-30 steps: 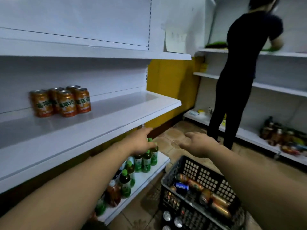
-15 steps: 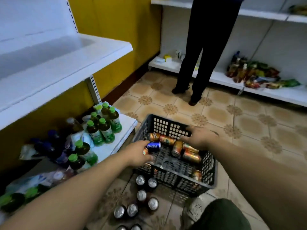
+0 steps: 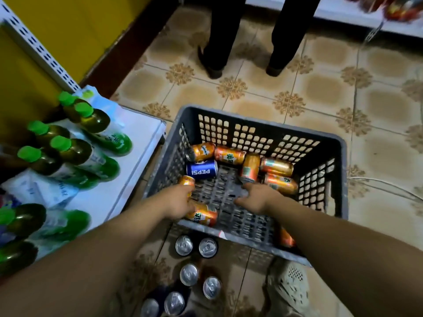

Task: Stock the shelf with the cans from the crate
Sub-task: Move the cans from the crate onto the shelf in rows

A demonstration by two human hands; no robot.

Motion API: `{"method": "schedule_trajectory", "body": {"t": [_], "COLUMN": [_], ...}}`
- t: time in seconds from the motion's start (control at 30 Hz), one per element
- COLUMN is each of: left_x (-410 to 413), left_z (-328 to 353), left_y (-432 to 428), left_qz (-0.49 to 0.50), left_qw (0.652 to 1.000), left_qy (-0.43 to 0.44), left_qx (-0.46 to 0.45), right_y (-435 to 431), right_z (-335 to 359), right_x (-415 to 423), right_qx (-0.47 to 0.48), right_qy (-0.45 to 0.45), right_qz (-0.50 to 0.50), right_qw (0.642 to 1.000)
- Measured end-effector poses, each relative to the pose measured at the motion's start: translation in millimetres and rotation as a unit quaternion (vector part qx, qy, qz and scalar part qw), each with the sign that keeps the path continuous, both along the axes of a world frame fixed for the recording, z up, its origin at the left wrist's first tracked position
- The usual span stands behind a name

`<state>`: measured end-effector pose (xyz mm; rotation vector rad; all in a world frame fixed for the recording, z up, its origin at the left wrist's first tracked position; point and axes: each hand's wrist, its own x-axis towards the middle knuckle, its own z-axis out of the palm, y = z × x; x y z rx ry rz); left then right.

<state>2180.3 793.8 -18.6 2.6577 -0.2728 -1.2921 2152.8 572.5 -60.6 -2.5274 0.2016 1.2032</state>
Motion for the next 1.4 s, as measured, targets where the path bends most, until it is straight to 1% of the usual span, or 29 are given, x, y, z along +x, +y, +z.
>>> {"method": "schedule_trajectory", "body": {"t": [0.1,0.17,0.23,0.3,0.37,0.43,0.5,0.6,0.7,0.77,0.87,0.97,1.03,1.13,1.17,1.23,1.27,1.33,1.4], "left_x": [16.3,23.7,29.5,32.2,31.7,31.0,30.2,30.6,27.1,21.5,16.0,9.5,1.5,-23.9,-32.4,-54.7,-68.9,-95.5,-127.6], "left_z": [-42.1,-66.2,-91.2,-112.1,-126.4,-135.7,-136.3,-125.8,-105.2,-80.2,-26.8,44.2,94.6,175.3,198.2,248.2,272.9,314.6,353.5], "left_y": [2.2,4.2,5.8,7.9,10.3,14.2,16.6,17.2,19.0,18.6,13.6,15.0,22.5,42.8,48.7,67.8,76.8,93.0,111.5], "left_qz": [-0.027,-0.048,-0.073,-0.096,-0.101,-0.091,-0.076,-0.035,0.049,0.123,0.248,0.322,0.367,0.38,0.385,0.39,0.387,0.372,0.355], "left_qw": [0.998,0.995,0.991,0.986,0.982,0.982,0.984,0.993,0.997,0.99,0.948,0.905,0.869,0.828,0.813,0.784,0.773,0.763,0.756], "left_qy": [0.055,0.077,0.085,0.089,0.094,0.1,0.104,0.08,0.049,0.04,0.018,-0.029,-0.044,-0.055,-0.07,-0.131,-0.161,-0.217,-0.274], "left_qx": [0.03,0.042,0.066,0.102,0.126,0.128,0.119,0.086,0.024,-0.058,-0.201,-0.275,-0.329,-0.409,-0.43,-0.464,-0.475,-0.483,-0.477], "right_y": [20.9,36.0,52.6,69.2,81.8,87.1,83.5,69.5,57.5,53.1,54.3,67.6,80.8,104.6,111.7,130.3,140.8,162.5,189.2], "right_z": [-51.0,-78.5,-106.4,-131.3,-149.7,-159.7,-158.5,-137.4,-100.6,-67.8,-10.8,62.0,110.7,193.3,218.3,274.2,302.2,354.8,406.0], "right_x": [11.1,15.7,18.8,19.0,17.5,18.1,21.3,25.1,24.3,21.5,18.2,16.5,16.8,8.4,4.0,-10.4,-20.0,-35.9,-57.2], "right_qx": [0.045,0.068,0.088,0.109,0.109,0.085,0.081,0.105,0.125,0.165,0.259,0.335,0.38,0.445,0.466,0.495,0.503,0.521,0.51], "right_qy": [0.045,0.06,0.071,0.094,0.108,0.092,0.081,0.082,0.048,0.014,-0.018,-0.061,-0.097,-0.134,-0.141,-0.166,-0.185,-0.222,-0.273], "right_qz": [-0.008,-0.012,-0.008,0.015,0.043,0.078,0.106,0.072,-0.026,-0.118,-0.245,-0.302,-0.31,-0.296,-0.283,-0.241,-0.22,-0.174,-0.14], "right_qw": [0.998,0.996,0.994,0.989,0.987,0.989,0.988,0.989,0.991,0.979,0.934,0.89,0.866,0.835,0.827,0.818,0.815,0.806,0.803]}}
